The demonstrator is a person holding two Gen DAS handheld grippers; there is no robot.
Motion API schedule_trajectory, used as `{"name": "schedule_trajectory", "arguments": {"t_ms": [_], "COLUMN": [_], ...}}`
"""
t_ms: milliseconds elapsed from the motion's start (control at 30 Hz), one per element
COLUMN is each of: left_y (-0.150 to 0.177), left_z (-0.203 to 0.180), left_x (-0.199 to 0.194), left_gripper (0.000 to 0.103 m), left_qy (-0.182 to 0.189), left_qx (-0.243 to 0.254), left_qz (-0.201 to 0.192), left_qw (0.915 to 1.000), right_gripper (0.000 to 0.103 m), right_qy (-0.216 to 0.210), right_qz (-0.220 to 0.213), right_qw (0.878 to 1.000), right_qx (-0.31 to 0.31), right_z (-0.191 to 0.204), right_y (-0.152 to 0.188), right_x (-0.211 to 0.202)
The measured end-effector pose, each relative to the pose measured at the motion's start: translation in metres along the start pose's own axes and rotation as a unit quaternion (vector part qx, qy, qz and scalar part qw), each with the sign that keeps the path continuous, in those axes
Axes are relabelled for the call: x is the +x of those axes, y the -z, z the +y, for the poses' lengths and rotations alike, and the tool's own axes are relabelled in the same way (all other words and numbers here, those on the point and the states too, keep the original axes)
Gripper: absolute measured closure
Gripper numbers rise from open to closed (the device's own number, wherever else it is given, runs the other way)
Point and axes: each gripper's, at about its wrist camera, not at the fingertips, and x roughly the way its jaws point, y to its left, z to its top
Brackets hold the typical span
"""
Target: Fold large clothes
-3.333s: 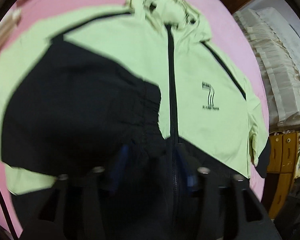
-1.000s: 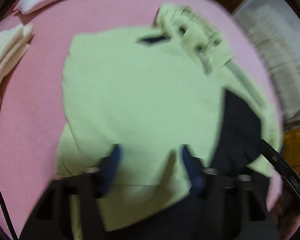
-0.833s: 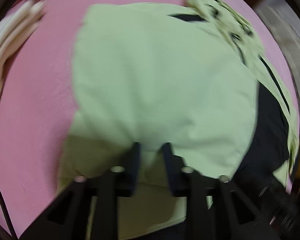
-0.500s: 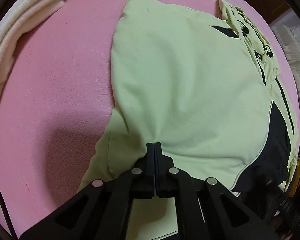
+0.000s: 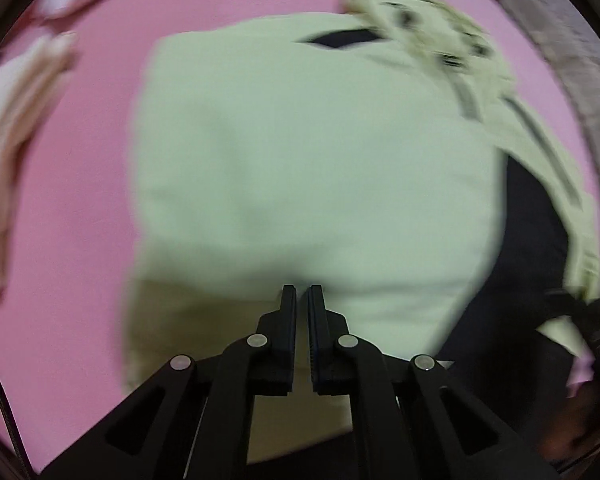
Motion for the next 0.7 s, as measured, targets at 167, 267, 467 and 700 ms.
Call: {"name": "schedule_trajectory", "arguments": {"t_ms": [167,267,467,700], "left_y": [-0.045,-0.074,-0.117,-0.139], "left_z": [-0.01,0.003,0.041,0.081], "left_x": [0.017,0.03,0.026,0.038], "left_gripper": [0.101,0.101,0.101,0.101], "left_qy": [0.01,-0.004,-0.081,-0.13], "left_qx": [0.01,-0.006,-0.037,-0.024], "left_qz": [-0.004,-0.012,-0.097,-0.089], "left_qw": [0.9999,0.9999,0.9913,0.9872], "right_gripper": [0.097,0.103,0.103,0.103], "right_qy": [-0.105,-0.114,-0.044,0.054], "right_qz": [0.077,0.078,0.017,-0.038], "right_qw": [0.991,0.989,0.998,0.985], "right_qx": [0.023,0.049,0.047,0.161], "right_z": [0.037,0.024,-0.044,-0.169], "right_y": [0.005,-0.01,-0.068,-0.076], "right_x": [0.067,0.083,0.064,-0.011]}}
